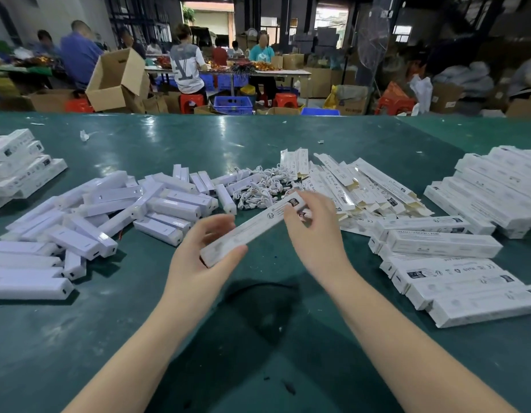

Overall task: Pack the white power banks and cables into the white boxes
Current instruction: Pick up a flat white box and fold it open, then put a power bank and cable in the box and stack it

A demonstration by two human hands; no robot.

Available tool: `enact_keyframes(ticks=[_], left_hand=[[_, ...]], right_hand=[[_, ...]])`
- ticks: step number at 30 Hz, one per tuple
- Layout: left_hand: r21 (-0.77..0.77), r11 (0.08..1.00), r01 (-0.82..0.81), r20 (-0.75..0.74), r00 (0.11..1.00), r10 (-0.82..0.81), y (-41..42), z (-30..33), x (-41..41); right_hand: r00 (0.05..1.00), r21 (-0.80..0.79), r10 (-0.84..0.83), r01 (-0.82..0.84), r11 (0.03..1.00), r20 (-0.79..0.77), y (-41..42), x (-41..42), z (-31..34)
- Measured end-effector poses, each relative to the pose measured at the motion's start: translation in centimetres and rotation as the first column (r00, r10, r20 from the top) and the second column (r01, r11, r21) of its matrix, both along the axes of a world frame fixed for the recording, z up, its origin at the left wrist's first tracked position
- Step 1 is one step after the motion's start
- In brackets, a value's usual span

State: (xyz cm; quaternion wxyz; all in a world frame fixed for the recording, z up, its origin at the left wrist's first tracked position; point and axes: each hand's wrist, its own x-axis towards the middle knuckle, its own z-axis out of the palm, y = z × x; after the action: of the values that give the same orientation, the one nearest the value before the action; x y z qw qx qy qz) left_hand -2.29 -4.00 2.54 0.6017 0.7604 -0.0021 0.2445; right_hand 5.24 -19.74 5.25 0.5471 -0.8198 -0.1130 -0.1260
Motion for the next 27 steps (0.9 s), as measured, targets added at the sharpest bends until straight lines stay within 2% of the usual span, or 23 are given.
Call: enact_keyframes(ticks=[1,3,5,7,10,13,16,20,22,24,27], left_hand=[[-0.009,1.0,0.013,-0.006,1.0,-0.013,-0.1,0.1,0.0],[-0.064,0.996,0.058,-0.027,0.998,-0.059,-0.1,0.3,0.0],[-0.129,0.986,0.102,-0.031,0.994,-0.107,0.0,0.2,0.0],[-0.163,0.978,0.13,-0.042,0.989,-0.139,0.2,0.0,0.0],[-0.143,0.968,0.205,-0.06,0.975,-0.215,-0.1,-0.1,0.0],[-0.193,0.96,0.203,-0.071,0.973,-0.22,-0.2,-0.2,0.2],[-0.212,0.965,0.157,-0.07,0.982,-0.176,0.0,-0.1,0.3],[-0.151,0.976,0.159,-0.104,0.979,-0.176,-0.2,-0.1,0.1],[-0.124,0.979,0.161,-0.122,0.977,-0.176,-0.1,-0.2,0.1],[-0.108,0.982,0.157,-0.146,0.974,-0.172,0.0,-0.3,0.1],[-0.087,0.985,0.15,-0.188,0.968,-0.164,0.0,-0.3,0.0]], right_hand=[[0.995,-0.171,0.026,-0.009,0.985,0.097,-0.6,0.0,0.6],[0.948,-0.44,0.228,-0.111,0.891,0.222,-1.5,-0.4,2.1],[0.895,-0.578,0.43,-0.288,0.763,0.121,-1.9,-1.3,3.1],[0.856,-0.61,0.516,-0.402,0.682,0.013,-2.4,-2.1,3.2],[0.891,-0.606,0.454,-0.346,0.716,0.029,-4.7,-2.7,3.3],[0.959,-0.628,0.272,-0.166,0.76,0.076,-8.8,-2.3,3.8],[0.995,-0.719,0.054,0.023,0.695,0.084,-12.9,-1.4,4.1],[0.98,-0.761,-0.188,0.172,0.625,0.067,-16.0,-1.0,3.4],[0.978,-0.742,-0.192,0.192,0.642,0.087,-16.6,-1.0,2.8],[0.99,-0.713,-0.116,0.138,0.688,0.079,-16.4,-0.8,2.2],[0.999,-0.756,-0.02,0.036,0.653,0.03,-15.1,-0.2,0.9]])
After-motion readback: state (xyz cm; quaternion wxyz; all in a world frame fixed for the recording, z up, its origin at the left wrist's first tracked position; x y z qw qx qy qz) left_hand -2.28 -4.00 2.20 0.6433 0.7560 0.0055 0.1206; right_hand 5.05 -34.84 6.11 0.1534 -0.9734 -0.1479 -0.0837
